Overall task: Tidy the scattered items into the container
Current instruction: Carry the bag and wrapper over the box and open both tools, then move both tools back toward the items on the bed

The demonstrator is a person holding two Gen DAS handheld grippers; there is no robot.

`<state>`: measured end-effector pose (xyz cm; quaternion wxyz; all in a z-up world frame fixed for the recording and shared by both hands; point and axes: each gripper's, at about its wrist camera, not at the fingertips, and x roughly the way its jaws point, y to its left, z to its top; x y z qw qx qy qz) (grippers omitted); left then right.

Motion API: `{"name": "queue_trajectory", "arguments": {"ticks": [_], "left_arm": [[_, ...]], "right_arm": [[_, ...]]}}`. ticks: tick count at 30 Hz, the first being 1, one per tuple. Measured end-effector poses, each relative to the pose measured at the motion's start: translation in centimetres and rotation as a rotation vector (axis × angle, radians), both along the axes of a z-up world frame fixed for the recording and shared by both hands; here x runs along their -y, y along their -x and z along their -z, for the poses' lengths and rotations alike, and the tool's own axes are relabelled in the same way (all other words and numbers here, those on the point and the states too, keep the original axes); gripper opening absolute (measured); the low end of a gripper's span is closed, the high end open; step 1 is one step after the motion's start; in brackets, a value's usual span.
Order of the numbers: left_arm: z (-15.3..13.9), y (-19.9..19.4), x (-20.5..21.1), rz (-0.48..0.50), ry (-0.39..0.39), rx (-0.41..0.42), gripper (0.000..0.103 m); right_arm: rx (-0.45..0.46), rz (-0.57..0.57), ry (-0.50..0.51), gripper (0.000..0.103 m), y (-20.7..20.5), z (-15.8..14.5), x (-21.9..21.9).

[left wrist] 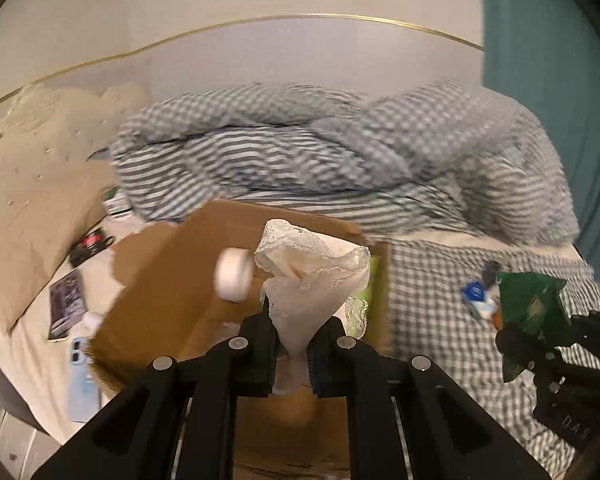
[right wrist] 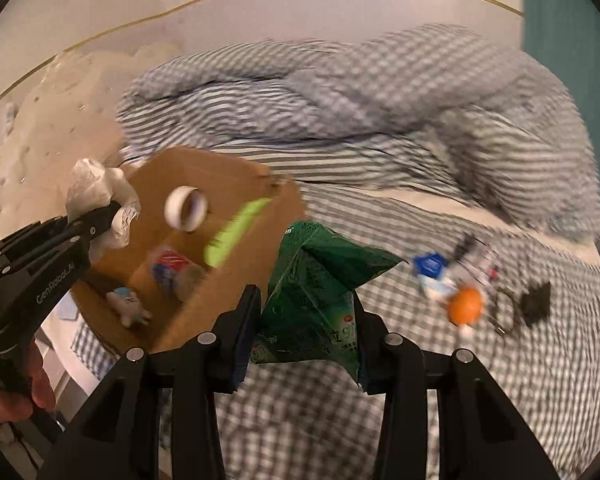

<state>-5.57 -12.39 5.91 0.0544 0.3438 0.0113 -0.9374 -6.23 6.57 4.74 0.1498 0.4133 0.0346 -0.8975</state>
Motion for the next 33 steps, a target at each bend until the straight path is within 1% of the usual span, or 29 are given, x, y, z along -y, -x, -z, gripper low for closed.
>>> {"name": "queue_trajectory", "arguments": {"ticks": [4,6,7,9,10,11,12,13,14,15,16,17,18,19,21,25,27,31,33], "left_arm": [[1.5,0.5,3.7,-0.074,-0.015,0.027,0.013],[2.3,0.8,4.8,-0.095,-0.025,0.041,0.013],[2.6,1.0,5.3,-0.106,-0.026,0.045,0.015],[3.3,1.5,5.9,-0.124,-0.025,0.058,0.027],[3.5,1.7,6.1,-0.125,-0.025,0.065,0.049],[3.8,1.9,6.1,-0.133,-0.02,0.073,0.073],[4.0,1.8,6.2,-0.185,0.007,0.077,0.078],[4.1,1.8,6.5,-0.218,0.016,0.082,0.086],[4.1,1.7,7.0,-0.234,-0.005,0.084,0.092],[4.1,1.6,7.6,-0.227,-0.045,0.083,0.095],[4.1,1.5,7.8,-0.22,-0.07,0.078,0.099],[4.0,1.3,7.9,-0.218,-0.077,0.07,0.1],[4.0,1.2,7.7,-0.216,-0.067,0.066,0.1],[3.9,1.2,7.3,-0.207,-0.055,0.062,0.1],[3.7,1.0,6.1,-0.181,-0.036,0.061,0.1],[3.3,0.6,2.9,-0.128,-0.031,0.056,0.1],[3.1,0.2,0.6,-0.091,-0.022,0.051,0.101],[3.0,-0.9,-3.6,-0.014,-0.026,0.028,0.102],[3.1,-1.3,-5.7,0.011,-0.034,0.026,0.103]], "right_arm": [[0.012,-0.099,-0.022,0.04,1.7,1.3,5.0],[0.033,-0.119,-0.039,0.04,3.0,2.1,6.8],[0.039,-0.124,-0.049,0.04,3.7,2.4,7.8],[0.044,-0.143,-0.05,0.04,4.6,2.7,9.2],[0.044,-0.151,-0.046,0.04,5.1,2.9,9.9],[0.041,-0.158,-0.043,0.047,5.4,2.9,10.2],[0.041,-0.173,-0.044,0.061,5.6,3.0,10.7],[0.023,-0.147,-0.063,0.067,5.7,3.0,10.8],[-0.006,-0.105,-0.082,0.08,5.8,2.9,10.6],[-0.014,-0.083,-0.073,0.088,5.8,2.8,10.1],[-0.009,-0.077,-0.05,0.089,5.9,2.7,9.5],[0.01,-0.075,0.001,0.089,6.0,2.6,8.6],[0.02,-0.071,0.034,0.089,5.9,2.4,7.8],[0.019,-0.063,0.047,0.089,5.8,2.3,7.3],[0.006,-0.031,0.056,0.089,5.4,1.9,5.8],[0.008,0.039,0.085,0.09,4.1,1.3,1.8],[0.0,0.092,0.096,0.093,3.0,1.1,-1.0],[-0.018,0.209,0.101,0.093,0.5,0.8,-7.3],[-0.03,0.264,0.087,0.093,-1.2,1.0,-10.9]]}}
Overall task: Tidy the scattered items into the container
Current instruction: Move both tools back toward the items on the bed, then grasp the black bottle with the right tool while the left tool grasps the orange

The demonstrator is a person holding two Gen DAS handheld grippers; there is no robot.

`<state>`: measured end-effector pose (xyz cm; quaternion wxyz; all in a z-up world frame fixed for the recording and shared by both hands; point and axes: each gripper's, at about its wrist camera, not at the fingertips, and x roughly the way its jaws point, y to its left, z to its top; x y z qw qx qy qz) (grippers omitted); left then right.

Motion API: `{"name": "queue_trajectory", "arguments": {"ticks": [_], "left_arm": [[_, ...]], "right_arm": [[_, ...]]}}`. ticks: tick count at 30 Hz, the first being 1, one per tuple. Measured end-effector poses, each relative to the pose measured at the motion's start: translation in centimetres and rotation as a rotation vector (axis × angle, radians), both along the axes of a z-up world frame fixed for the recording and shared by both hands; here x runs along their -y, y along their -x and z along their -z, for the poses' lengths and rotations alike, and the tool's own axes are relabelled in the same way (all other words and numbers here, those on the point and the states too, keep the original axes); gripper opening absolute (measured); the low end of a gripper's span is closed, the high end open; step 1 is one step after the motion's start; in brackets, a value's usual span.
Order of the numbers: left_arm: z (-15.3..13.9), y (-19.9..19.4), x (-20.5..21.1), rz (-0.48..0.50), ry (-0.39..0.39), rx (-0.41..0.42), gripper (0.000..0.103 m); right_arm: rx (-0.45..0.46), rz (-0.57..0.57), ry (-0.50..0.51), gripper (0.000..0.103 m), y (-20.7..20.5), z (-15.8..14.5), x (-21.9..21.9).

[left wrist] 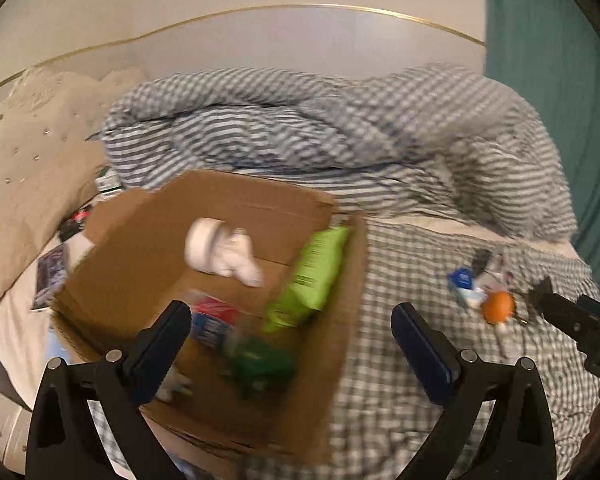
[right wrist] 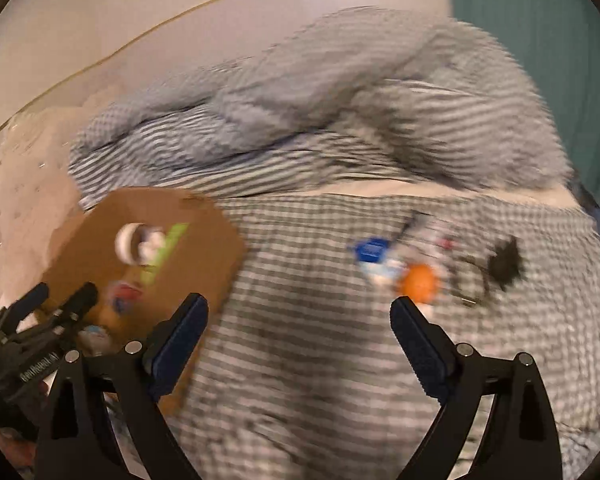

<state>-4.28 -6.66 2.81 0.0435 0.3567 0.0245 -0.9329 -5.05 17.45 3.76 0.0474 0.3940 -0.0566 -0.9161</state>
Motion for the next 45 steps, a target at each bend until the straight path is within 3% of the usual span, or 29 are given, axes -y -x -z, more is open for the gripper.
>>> {"name": "queue_trajectory", "arguments": {"ticks": [10,17,27,35,45], "left_arm": [[2.7,0.6,-12.9,0.181,-0.025,0.077,0.103],[4.5,3.0,-20.1,0.3,-0.067,0.097,0.103],[8.6,8.5,-25.9,0.301,0.014,0.135,0.103],[11.8,11.4,-26.6,0.29,0.039,0.174,0.103],[14.0,12.7,-26.4,0.287,0.022,0.196,0.103]], "right_arm": [[0.021,0.237,-0.037,0.093,-4.6,2.0,-16.3],[0.056,0.303,-0.043,0.093,-3.0,4.3,-22.0],[0.107,0.289,-0.065,0.093,5.0,8.3,-23.7],[0.228,0.297,-0.063,0.093,12.1,13.9,-24.0],[0.284,0.329,-0.115,0.093,15.3,17.7,-24.6]]}}
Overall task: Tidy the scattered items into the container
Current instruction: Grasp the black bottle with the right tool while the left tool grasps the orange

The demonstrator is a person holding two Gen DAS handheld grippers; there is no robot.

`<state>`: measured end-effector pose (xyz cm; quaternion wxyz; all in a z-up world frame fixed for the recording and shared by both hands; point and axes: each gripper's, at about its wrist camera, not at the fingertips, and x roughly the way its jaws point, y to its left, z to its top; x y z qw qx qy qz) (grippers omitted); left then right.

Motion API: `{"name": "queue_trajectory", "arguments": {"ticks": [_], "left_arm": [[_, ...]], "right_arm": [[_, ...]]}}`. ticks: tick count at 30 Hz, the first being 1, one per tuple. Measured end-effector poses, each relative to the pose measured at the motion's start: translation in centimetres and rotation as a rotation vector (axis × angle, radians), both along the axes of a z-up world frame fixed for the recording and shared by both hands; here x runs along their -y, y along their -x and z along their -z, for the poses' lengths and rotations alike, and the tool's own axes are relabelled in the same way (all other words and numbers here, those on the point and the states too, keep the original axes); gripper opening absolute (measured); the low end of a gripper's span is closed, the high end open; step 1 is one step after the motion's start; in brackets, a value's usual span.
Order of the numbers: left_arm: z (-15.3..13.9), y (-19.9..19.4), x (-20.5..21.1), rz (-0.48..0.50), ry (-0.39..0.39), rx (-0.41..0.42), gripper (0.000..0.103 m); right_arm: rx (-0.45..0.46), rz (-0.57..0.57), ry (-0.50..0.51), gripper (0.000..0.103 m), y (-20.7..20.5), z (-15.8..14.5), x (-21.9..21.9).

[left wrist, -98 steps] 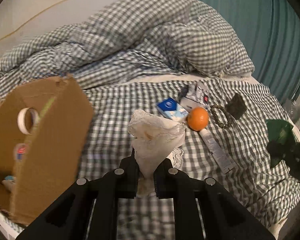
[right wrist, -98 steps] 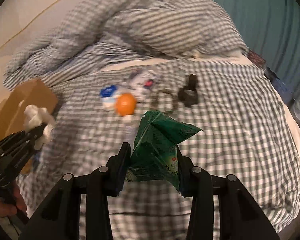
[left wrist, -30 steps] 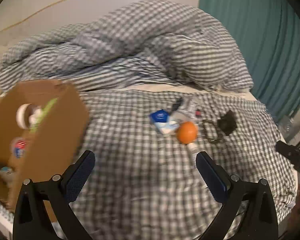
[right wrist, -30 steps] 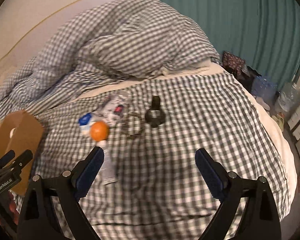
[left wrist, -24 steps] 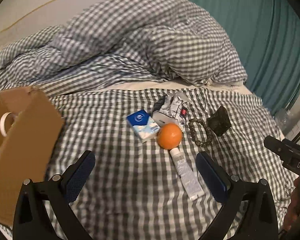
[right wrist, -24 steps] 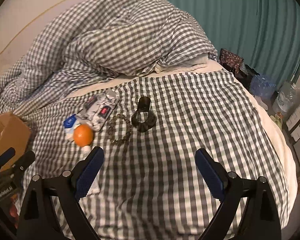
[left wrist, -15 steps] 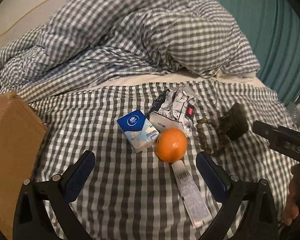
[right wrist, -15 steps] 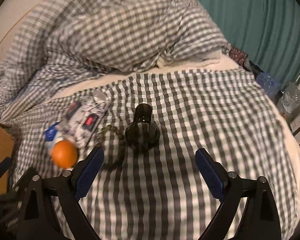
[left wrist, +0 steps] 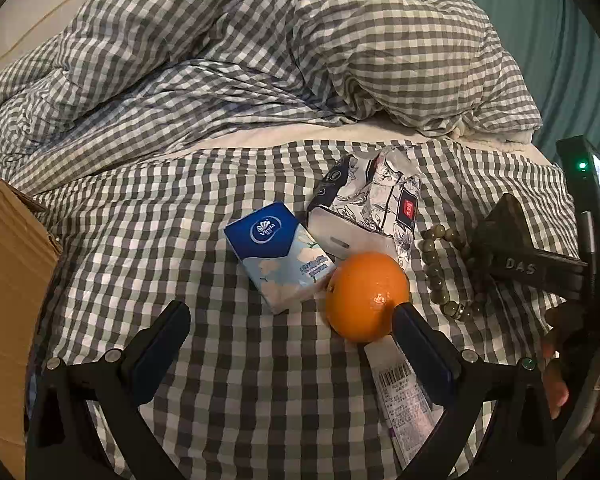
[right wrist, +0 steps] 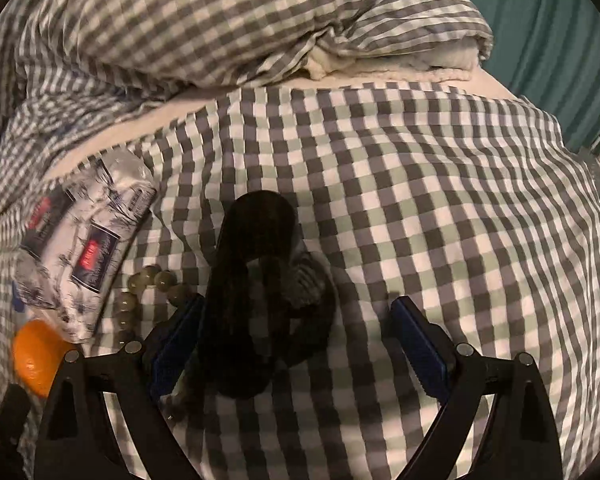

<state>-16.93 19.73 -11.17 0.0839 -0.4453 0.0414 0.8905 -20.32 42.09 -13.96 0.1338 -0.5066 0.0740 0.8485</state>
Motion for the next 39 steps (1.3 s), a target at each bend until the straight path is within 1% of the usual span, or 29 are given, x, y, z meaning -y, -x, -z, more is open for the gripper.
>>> {"name": "queue_trajectory", "arguments": {"ticks": [3,5,7,8,9,11,14,19,23,25,28,31,33,34,35,36,37,39], "left_arm": [[0.3,0.0,-0.2,0.005,0.008,-0.001,0.103],[0.5,0.1,-0.3,0.002,0.012,0.0,0.103],[0.5,0.0,-0.3,0.002,0.009,-0.003,0.103],[0.5,0.0,-0.3,0.005,0.009,-0.001,0.103],[0.5,0.0,-0.4,0.005,0.011,-0.001,0.103],[0.5,0.0,-0.7,0.007,0.019,-0.003,0.103],[0.4,-0.1,-1.4,0.017,0.029,-0.007,0.103],[0.4,0.0,-2.6,0.043,0.035,-0.017,0.103],[0.6,0.1,-3.5,0.063,0.028,-0.024,0.103],[1.0,0.3,-4.1,0.076,0.032,-0.023,0.103],[2.1,0.7,-4.8,0.079,0.06,-0.001,0.103],[3.2,1.2,-5.2,0.091,0.055,0.025,0.103],[3.9,1.2,-5.5,0.103,0.082,0.014,0.101],[4.0,1.1,-5.6,0.105,0.1,0.005,0.091],[3.8,0.9,-5.5,0.108,0.108,-0.006,0.068],[3.3,0.8,-5.3,0.123,0.086,-0.014,0.052],[3.0,0.8,-5.1,0.137,0.053,0.005,0.048],[2.6,1.0,-4.4,0.137,0.01,0.041,0.047]], "right_arm": [[0.023,-0.007,-0.053,0.093,0.4,0.6,0.6],[0.021,-0.007,-0.066,0.092,0.5,0.7,0.8],[0.0,-0.005,-0.054,0.08,0.1,0.5,0.7],[-0.016,-0.007,-0.045,0.066,-0.1,0.2,0.6],[-0.03,-0.01,-0.034,0.063,-0.3,-0.2,0.6],[-0.024,-0.017,-0.029,0.063,-0.2,-0.5,0.6],[-0.031,-0.016,0.013,0.063,-0.4,-0.2,-0.1],[-0.093,-0.009,0.11,0.063,-2.3,-1.8,-1.7],[-0.143,-0.003,0.148,0.063,-4.3,-3.7,-2.5],[-0.156,-0.005,0.16,0.063,-5.2,-4.3,-2.8],[-0.175,-0.006,0.168,0.063,-6.1,-5.1,-2.9],[-0.182,-0.015,0.183,0.063,-6.6,-5.5,-3.0],[-0.178,-0.016,0.183,0.063,-7.0,-5.6,-2.9],[-0.178,-0.019,0.179,0.063,-7.3,-5.7,-2.8],[-0.179,-0.02,0.178,0.063,-7.5,-5.8,-2.8],[-0.177,-0.022,0.178,0.063,-7.6,-5.7,-2.6],[-0.172,-0.028,0.178,0.063,-7.9,-5.8,-2.6],[-0.174,-0.022,0.169,0.063,-8.3,-5.9,-2.5]]}}
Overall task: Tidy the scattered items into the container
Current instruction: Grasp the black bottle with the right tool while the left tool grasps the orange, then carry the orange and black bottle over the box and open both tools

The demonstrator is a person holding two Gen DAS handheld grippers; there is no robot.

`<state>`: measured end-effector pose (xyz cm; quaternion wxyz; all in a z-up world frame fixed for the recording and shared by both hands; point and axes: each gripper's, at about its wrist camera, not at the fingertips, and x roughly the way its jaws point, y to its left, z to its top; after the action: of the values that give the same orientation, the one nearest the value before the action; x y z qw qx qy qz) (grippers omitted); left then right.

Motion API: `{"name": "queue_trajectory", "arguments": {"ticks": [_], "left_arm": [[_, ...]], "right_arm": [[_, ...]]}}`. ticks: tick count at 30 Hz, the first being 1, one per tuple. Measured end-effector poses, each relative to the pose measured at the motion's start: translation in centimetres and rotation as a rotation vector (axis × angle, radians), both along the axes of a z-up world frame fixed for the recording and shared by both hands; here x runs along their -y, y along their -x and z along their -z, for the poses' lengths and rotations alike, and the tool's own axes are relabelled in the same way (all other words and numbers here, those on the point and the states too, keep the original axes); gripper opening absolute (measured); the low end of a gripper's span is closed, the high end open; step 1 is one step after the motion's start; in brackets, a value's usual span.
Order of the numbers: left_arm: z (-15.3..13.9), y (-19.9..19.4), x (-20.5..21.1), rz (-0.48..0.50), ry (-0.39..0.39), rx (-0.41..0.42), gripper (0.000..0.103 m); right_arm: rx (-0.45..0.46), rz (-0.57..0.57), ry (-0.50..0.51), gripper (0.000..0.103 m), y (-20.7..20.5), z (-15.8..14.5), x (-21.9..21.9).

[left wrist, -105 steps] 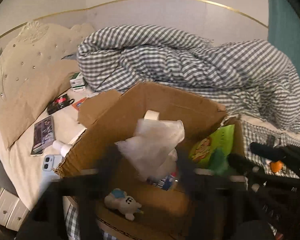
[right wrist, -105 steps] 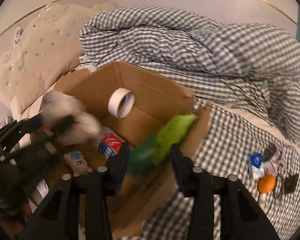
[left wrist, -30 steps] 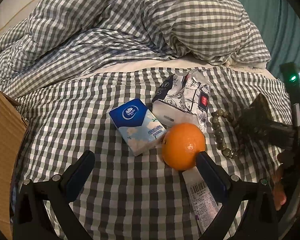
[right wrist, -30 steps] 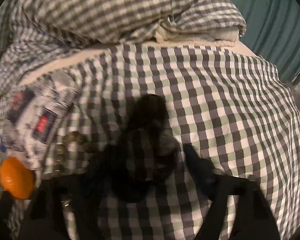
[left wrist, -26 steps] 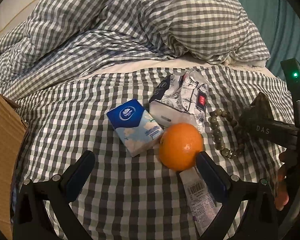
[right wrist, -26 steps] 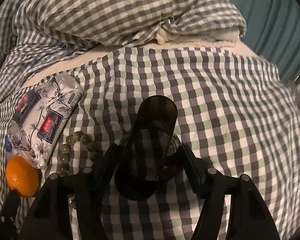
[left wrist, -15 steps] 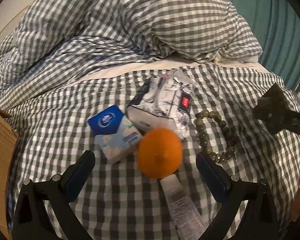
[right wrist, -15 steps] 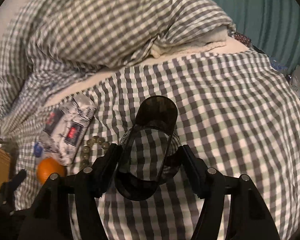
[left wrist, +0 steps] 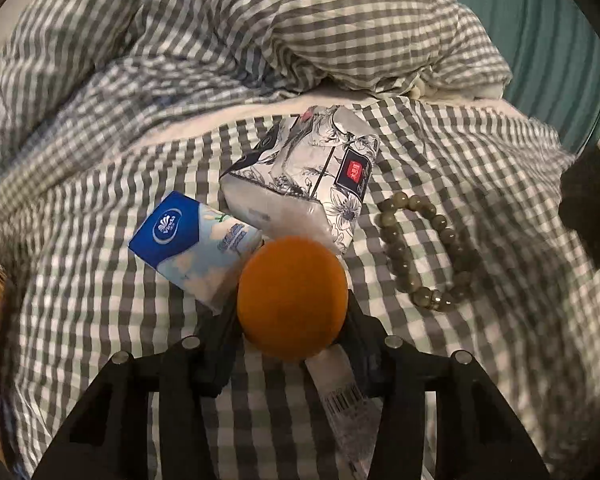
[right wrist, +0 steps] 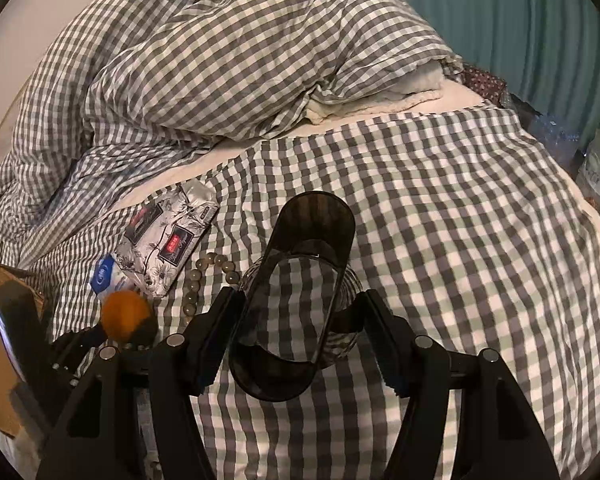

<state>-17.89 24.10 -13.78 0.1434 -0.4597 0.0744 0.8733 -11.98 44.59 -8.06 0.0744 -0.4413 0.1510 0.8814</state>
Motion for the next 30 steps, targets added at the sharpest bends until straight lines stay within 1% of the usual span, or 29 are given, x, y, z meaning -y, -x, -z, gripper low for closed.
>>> {"name": "queue_trajectory", "arguments": {"ticks": [4,6,11,15,16,18,20,22,24,26,28,30], "left_arm": [[-1.4,-1.0,1.3,-0.002,-0.026,-0.032,0.047],[-2.7,-1.7,2.1,-0.008,-0.049,-0.053,0.047],[-7.2,-4.2,5.0,-0.033,-0.066,-0.128,0.047],[-11.2,-5.8,8.4,-0.058,-0.096,-0.156,0.047],[-11.9,-6.3,9.1,-0.064,-0.103,-0.169,0.047],[-14.0,-7.4,11.7,-0.087,-0.122,-0.197,0.048],[-15.3,-8.1,14.1,-0.124,-0.117,-0.212,0.048],[-16.5,-8.7,17.3,-0.194,-0.109,-0.227,0.048],[-17.6,-9.1,21.4,-0.272,-0.111,-0.233,0.048],[-18.0,-9.6,24.8,-0.329,-0.11,-0.244,0.048],[-18.2,-10.0,28.9,-0.41,-0.108,-0.254,0.048],[-17.9,-10.2,32.2,-0.462,-0.104,-0.248,0.048]], "right_arm": [[-0.009,-0.005,0.001,0.063,-0.8,-0.7,0.4],[-0.016,-0.01,-0.005,0.063,-1.1,-1.3,0.7],[-0.038,-0.057,-0.011,0.063,-2.0,-3.4,3.0],[-0.074,-0.113,-0.02,0.063,-2.5,-6.0,6.3],[-0.081,-0.141,-0.022,0.063,-2.5,-6.9,7.7],[-0.099,-0.181,-0.029,0.063,-2.7,-8.2,10.0],[-0.115,-0.233,-0.035,0.063,-2.8,-9.5,12.8],[-0.128,-0.284,-0.032,0.063,-2.6,-10.7,16.0],[-0.14,-0.334,-0.031,0.063,-2.5,-11.7,19.2],[-0.147,-0.404,-0.042,0.063,-2.3,-12.6,23.3],[-0.146,-0.488,-0.055,0.063,-2.1,-12.9,27.4],[-0.142,-0.558,-0.068,0.063,-1.9,-12.9,31.3]]}}
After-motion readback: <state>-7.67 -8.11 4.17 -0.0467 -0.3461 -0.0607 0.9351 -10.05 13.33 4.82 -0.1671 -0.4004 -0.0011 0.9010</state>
